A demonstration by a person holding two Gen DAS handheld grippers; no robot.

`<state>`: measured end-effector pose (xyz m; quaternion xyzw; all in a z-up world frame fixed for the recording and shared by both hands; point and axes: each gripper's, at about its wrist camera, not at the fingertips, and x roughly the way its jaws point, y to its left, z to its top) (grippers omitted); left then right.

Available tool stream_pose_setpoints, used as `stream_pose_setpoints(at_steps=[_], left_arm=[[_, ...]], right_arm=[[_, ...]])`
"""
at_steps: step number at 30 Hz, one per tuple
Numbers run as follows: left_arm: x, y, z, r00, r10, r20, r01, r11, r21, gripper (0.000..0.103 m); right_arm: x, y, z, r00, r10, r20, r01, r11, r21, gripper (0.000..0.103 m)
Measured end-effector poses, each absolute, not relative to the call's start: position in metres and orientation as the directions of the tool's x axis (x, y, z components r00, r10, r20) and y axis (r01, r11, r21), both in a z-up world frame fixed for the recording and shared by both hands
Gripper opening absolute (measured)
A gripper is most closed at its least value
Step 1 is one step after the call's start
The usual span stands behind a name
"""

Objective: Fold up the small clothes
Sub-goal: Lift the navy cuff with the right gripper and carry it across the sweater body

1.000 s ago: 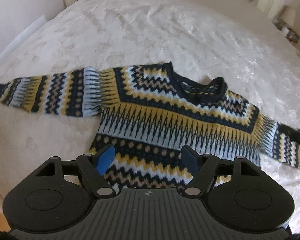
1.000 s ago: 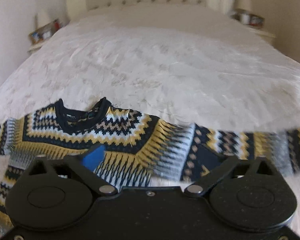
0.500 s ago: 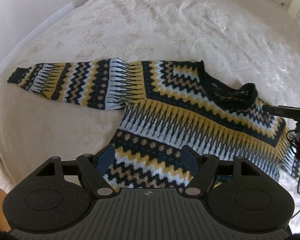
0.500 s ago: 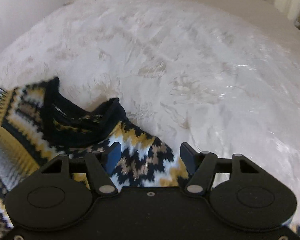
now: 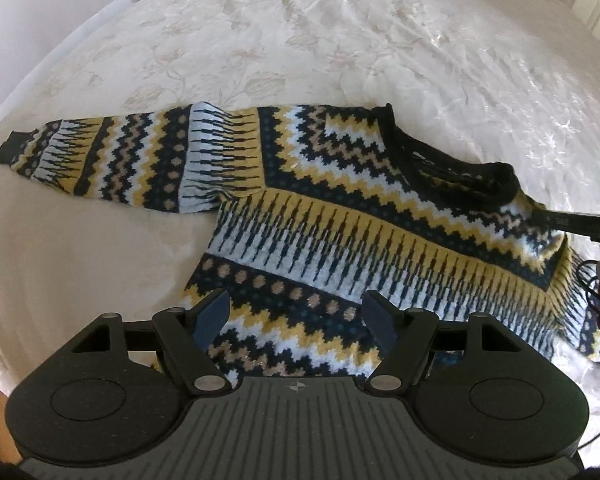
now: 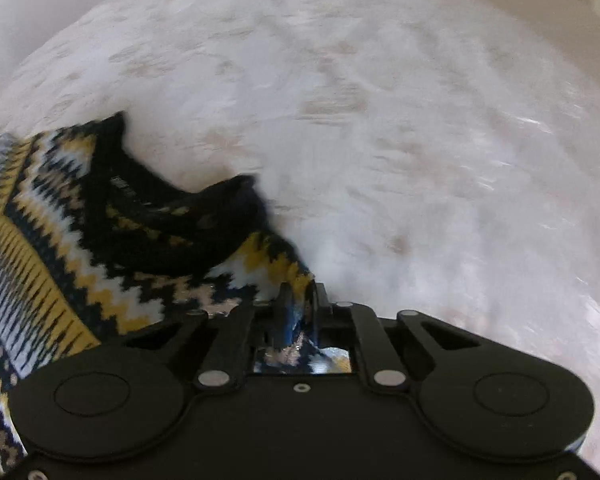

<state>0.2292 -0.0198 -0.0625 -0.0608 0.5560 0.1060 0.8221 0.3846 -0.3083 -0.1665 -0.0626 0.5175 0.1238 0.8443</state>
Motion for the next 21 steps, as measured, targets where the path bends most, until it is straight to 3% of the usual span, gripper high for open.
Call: stream_pose_setpoints(at_steps=[3, 5, 6, 7, 9, 10, 17, 21], left_arm=[[0.228, -0.021, -0.060, 0.366, 0.104, -0.925, -0.228, 0.974, 0.019, 0.072], [0.226, -0.021, -0.057, 0.372, 0.104, -0.922, -0.225, 0.974, 0.019, 0.072], [0.225, -0.021, -0.055, 0.379, 0.104, -0.920, -0.225, 0.974, 0.018, 0.072], [0.224, -0.021, -0.052, 0.386, 0.105, -0.916, -0.224, 0.974, 0.017, 0.072], [0.222, -0.021, -0.048, 0.402, 0.110, -0.909, -0.220, 0.975, 0.020, 0.072], [0.221, -0.022, -0.046, 0.408, 0.112, -0.906, -0.219, 0.976, 0.022, 0.072], [0.211, -0.034, -0.041, 0.424, 0.070, -0.903, -0.184, 0.983, -0.010, 0.072], [0.206, -0.050, -0.040, 0.431, 0.040, -0.901, -0.147, 0.989, -0.026, 0.072]], right_arm=[[0.388, -0.317, -0.176, 0.414, 0.126, -0.902, -0.212, 0.976, 0.039, 0.015], [0.389, -0.314, -0.176, 0.424, 0.148, -0.893, -0.230, 0.972, 0.052, 0.024], [0.389, -0.315, -0.172, 0.440, 0.155, -0.885, -0.224, 0.973, 0.059, 0.035], [0.387, -0.318, -0.168, 0.450, 0.174, -0.876, -0.212, 0.974, 0.085, 0.053], [0.380, -0.325, -0.159, 0.486, 0.214, -0.847, -0.171, 0.974, 0.148, 0.073], [0.373, -0.331, -0.153, 0.504, 0.223, -0.835, -0.151, 0.974, 0.169, 0.077], [0.314, -0.392, -0.134, 0.518, 0.296, -0.802, 0.015, 0.935, 0.355, 0.083], [0.265, -0.440, -0.127, 0.525, 0.267, -0.808, 0.143, 0.908, 0.393, 0.084]])
